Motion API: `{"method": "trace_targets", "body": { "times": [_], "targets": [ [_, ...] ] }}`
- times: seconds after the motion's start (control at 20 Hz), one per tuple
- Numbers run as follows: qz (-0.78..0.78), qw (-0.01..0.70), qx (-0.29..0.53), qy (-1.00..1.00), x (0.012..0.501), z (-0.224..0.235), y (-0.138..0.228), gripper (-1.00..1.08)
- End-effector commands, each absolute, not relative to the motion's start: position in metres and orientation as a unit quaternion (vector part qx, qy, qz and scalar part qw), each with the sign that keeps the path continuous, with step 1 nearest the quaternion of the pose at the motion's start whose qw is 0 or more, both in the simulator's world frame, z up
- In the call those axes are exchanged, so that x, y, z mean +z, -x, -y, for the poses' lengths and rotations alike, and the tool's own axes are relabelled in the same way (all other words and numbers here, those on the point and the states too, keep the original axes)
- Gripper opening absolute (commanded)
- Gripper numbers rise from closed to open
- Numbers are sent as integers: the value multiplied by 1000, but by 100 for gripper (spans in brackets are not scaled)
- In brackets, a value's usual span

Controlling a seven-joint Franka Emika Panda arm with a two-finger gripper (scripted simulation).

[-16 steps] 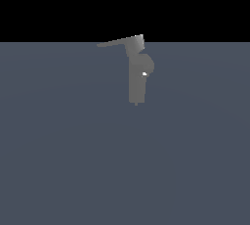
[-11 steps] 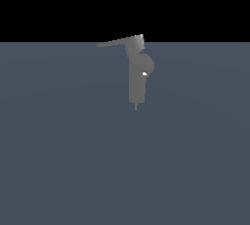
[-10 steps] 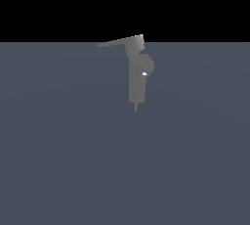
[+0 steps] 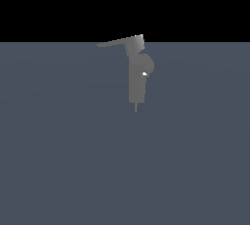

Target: Turn on the faucet by rotating a designated handle.

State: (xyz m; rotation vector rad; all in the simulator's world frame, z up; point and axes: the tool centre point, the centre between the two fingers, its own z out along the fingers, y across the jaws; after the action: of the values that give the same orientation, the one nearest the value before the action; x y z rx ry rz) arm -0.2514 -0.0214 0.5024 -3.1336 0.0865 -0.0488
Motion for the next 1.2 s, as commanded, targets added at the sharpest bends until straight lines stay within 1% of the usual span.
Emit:
{"method": "trace_targets", "body": {
  "times": [0.0,0.3,0.6,0.85,1.15],
  "targets": [
    [-29,4,-15,999,503,21,251,-100],
    [-48,9,-12,999,504,21,240,-100],
    [-87,18,-4,996,507,19,219,-100],
    [-136,27,6,990,507,17,192,-100],
    [-209,36,22,977,503,13,150,-100]
  ]
}}
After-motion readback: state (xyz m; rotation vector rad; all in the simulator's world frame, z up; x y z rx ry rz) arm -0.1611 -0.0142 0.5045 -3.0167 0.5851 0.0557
